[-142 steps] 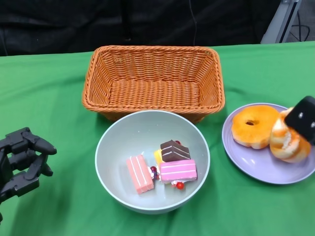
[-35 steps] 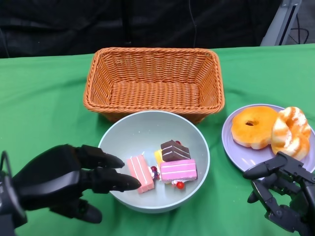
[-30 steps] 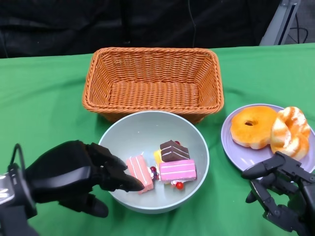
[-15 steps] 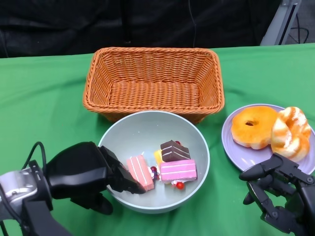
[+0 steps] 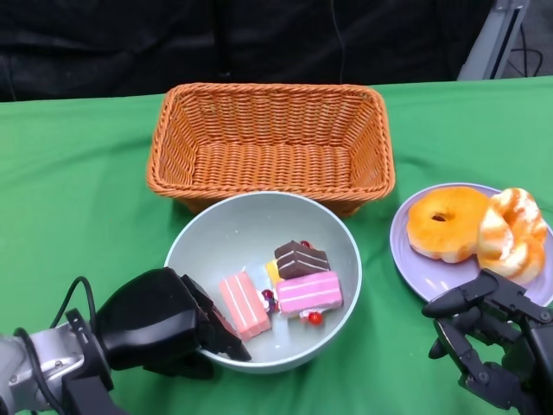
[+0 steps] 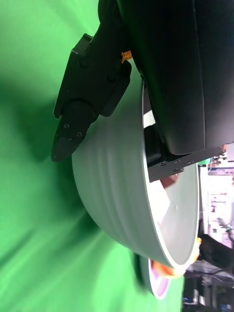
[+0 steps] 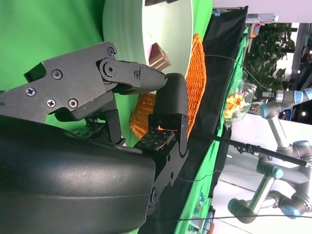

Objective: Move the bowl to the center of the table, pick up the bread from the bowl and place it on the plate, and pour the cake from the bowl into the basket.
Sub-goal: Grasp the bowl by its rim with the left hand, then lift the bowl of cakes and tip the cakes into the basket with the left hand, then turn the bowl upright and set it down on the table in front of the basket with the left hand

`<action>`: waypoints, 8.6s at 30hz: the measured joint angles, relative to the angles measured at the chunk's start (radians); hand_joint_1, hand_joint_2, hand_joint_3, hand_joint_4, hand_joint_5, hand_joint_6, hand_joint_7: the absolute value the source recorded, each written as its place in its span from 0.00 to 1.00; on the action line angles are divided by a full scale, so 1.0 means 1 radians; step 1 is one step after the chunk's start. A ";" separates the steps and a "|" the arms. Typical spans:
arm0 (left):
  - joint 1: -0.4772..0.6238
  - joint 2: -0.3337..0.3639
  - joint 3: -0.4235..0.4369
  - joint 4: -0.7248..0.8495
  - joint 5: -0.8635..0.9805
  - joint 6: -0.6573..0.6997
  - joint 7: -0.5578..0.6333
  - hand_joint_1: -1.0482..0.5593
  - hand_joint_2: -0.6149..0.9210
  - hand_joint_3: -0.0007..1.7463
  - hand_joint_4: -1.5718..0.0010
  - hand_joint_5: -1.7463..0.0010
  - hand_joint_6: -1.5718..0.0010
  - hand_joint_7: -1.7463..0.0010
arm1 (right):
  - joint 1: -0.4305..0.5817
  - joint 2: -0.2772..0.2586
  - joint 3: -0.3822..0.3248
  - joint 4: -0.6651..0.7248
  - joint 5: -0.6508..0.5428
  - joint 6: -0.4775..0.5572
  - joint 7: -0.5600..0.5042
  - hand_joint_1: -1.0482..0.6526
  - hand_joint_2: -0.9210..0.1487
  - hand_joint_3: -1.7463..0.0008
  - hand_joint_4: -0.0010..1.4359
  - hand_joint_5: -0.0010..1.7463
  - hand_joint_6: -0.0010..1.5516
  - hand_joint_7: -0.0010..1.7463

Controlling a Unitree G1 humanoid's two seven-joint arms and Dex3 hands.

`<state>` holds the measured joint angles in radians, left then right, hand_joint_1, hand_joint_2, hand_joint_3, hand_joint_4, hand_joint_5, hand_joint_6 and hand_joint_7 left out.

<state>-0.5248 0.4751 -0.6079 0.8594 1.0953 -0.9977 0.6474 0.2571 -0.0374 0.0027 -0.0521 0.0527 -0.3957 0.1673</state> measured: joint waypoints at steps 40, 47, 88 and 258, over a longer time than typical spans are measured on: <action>0.224 -0.065 0.374 -0.749 -1.683 0.587 -1.329 0.58 0.74 0.75 0.49 0.03 0.55 0.13 | -0.024 -0.002 0.001 0.036 -0.012 -0.005 0.003 0.53 0.15 0.66 0.46 0.88 0.41 0.72; 0.115 -0.195 0.482 -0.679 -1.583 0.675 -1.283 0.57 0.73 0.75 0.50 0.02 0.54 0.14 | -0.026 -0.002 0.000 0.043 -0.012 -0.005 0.004 0.52 0.16 0.65 0.44 0.88 0.41 0.72; -0.526 -0.503 0.790 0.273 -1.300 0.744 -1.033 0.51 0.84 0.48 0.53 0.07 0.54 0.21 | -0.051 -0.005 -0.001 0.131 -0.018 -0.034 0.000 0.50 0.18 0.63 0.44 0.91 0.40 0.74; 0.150 0.234 0.021 -0.169 -1.025 -0.024 -1.000 0.01 1.00 0.05 0.93 1.00 0.87 1.00 | -0.059 -0.014 0.005 0.128 -0.037 -0.019 0.003 0.48 0.17 0.66 0.45 0.92 0.42 0.74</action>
<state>-0.3745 0.7093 -0.5867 0.6903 0.0699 -1.0212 -0.3530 0.1985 -0.0510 0.0079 0.0764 0.0152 -0.4143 0.1703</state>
